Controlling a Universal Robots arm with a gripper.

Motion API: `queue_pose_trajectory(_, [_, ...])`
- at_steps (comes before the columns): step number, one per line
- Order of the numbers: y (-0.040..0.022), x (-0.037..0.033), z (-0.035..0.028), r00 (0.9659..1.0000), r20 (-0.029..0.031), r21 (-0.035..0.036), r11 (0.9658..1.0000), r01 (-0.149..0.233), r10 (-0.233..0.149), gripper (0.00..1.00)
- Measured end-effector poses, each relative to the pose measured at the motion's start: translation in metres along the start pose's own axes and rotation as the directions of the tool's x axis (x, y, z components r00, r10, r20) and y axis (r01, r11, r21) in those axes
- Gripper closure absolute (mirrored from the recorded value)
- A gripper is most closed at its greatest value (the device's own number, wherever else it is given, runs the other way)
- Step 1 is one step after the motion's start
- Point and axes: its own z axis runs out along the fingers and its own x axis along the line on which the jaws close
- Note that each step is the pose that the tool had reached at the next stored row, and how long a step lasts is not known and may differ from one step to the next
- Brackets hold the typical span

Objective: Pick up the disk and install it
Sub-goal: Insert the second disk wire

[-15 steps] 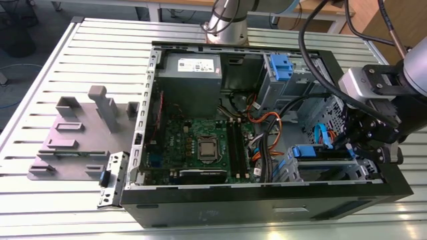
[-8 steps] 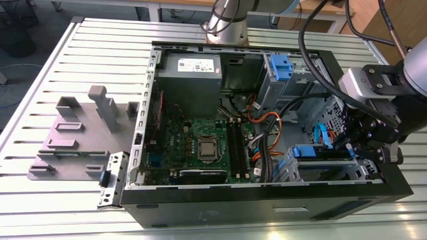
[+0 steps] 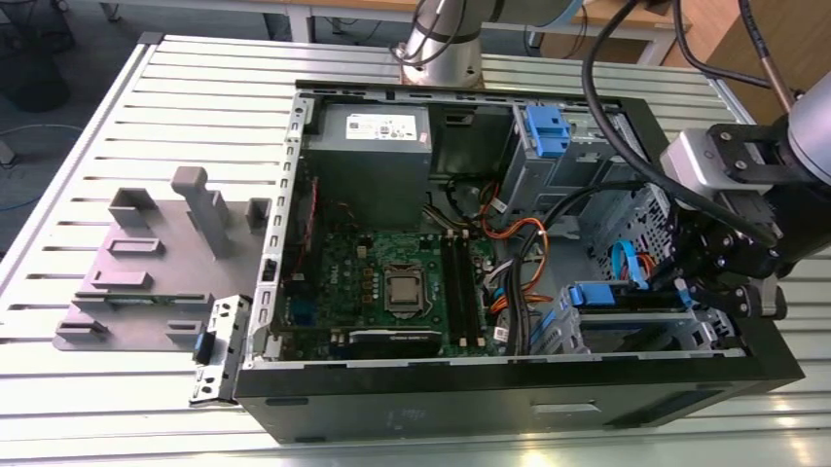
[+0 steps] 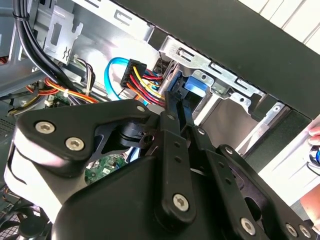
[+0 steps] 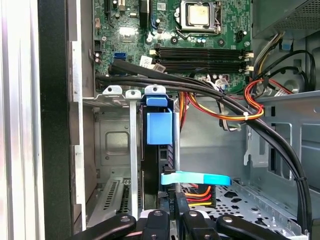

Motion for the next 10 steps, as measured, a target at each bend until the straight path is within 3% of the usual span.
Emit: queue_pose_trajectory(10, [0.0005,0.0016,0.0013,1.0000,0.0000,0.0009,1.0000,-0.008,0.008,0.83])
